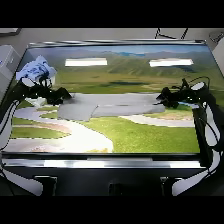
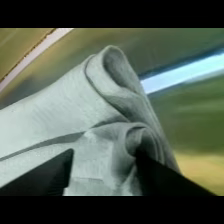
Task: Fold the clothes and pants, and hang the long-sleeved shirts on hangers.
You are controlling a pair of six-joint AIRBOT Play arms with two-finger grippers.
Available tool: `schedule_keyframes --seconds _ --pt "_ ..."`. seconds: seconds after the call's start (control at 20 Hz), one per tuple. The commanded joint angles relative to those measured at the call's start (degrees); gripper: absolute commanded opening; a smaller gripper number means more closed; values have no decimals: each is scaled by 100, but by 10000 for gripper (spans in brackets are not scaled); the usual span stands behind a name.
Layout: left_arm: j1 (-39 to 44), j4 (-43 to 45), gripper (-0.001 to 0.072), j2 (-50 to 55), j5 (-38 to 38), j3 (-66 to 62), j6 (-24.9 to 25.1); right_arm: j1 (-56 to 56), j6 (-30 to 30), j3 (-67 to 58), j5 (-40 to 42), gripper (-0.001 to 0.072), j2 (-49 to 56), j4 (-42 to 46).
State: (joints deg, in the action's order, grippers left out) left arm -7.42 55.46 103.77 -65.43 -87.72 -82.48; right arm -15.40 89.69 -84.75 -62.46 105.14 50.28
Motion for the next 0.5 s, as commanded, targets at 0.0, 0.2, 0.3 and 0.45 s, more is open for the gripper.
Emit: schedule_keyframes --seconds 0.0,0.2,0.3,0.45 --pt "-264 -2 623 70 -876 -341 13 -328 -142 -232 -538 679 -72 365" --pt "-361 -4 620 -358 -1316 -494 13 -354 -142 -229 -730 715 164 505" --pt "-221 -4 620 -643 -1300 -498 15 -155 -278 -229 -691 707 385 61" --pt "166 -4 583 -887 -1270 -498 11 227 -339 -229 -691 462 546 -286"
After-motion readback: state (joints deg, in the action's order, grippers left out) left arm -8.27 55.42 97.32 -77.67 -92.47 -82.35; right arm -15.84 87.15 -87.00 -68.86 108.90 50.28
